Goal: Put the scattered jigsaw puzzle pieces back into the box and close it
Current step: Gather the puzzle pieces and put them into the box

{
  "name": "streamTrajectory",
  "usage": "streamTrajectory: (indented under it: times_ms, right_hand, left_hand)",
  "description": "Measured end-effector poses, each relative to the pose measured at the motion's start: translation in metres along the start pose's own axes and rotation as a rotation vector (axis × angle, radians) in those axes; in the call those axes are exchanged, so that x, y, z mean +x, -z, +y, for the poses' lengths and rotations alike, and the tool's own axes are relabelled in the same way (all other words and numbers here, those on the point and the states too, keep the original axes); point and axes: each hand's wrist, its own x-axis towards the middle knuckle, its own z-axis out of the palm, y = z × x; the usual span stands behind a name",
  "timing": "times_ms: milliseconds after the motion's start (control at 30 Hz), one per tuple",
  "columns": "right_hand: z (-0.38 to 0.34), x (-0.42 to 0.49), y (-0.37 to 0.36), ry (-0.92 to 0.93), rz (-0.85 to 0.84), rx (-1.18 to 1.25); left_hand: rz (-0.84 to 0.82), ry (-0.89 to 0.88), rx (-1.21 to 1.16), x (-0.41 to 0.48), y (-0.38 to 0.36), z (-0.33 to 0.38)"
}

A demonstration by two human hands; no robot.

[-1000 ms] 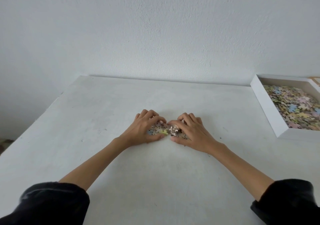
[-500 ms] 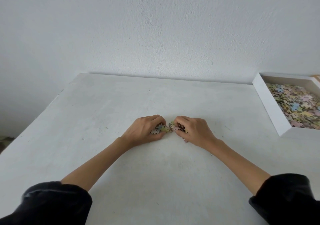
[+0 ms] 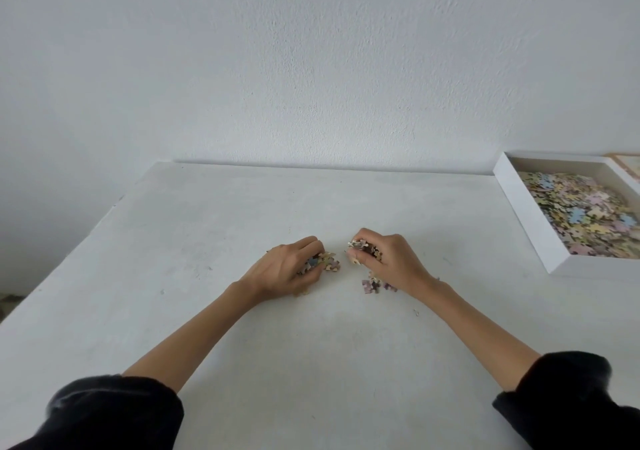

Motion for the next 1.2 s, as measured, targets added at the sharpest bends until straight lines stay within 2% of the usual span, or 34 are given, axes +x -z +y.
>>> streamTrajectory:
  times_ms: [300,800,1200]
  right_hand:
    - [0.0,0.005,0.026,-0.022,-0.019,0.14]
    - [0.056,-0.029,0.173,-0.058,0.158,0.005]
    - [0.131,-0.058,0.275,-0.087,0.205,-0.07]
  left_hand:
    - [0.059,-0.136,-0.03,0.023,0.017,0.029]
    - [0.106,-0.32,-0.062,0.133,-0.017,0.141]
    - [0.065,-0.446,-0.09,0.247,-0.075,0.227]
